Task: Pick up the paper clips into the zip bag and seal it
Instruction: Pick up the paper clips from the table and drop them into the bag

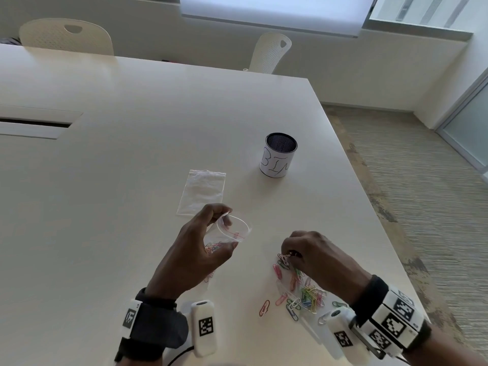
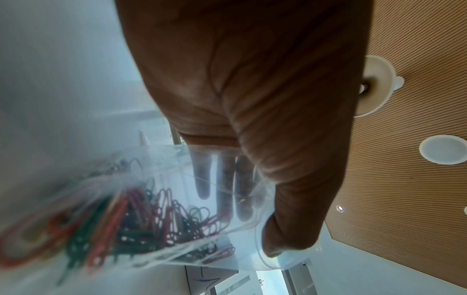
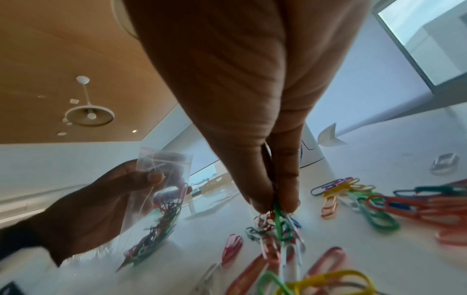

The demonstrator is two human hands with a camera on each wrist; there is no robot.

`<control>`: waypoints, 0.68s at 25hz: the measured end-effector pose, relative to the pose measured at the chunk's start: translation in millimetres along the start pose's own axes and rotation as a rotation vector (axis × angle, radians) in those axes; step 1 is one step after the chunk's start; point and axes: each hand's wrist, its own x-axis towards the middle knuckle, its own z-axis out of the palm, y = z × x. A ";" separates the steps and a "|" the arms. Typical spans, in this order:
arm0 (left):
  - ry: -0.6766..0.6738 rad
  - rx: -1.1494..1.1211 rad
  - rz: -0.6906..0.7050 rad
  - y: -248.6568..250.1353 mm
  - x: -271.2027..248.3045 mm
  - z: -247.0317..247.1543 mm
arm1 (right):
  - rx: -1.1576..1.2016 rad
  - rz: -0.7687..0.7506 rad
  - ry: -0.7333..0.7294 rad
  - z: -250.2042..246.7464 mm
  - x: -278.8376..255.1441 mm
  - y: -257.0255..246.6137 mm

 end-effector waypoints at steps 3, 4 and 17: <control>-0.003 0.007 -0.003 0.4 0.1 -0.2 | 0.207 0.074 0.078 -10.8 2.1 5.4; -0.005 0.009 -0.004 0.6 0.4 -0.2 | 0.302 0.096 0.100 -15.3 3.1 5.3; -0.001 0.028 -0.023 6.0 -0.2 -0.8 | 0.849 -0.066 0.289 -37.0 49.6 -66.4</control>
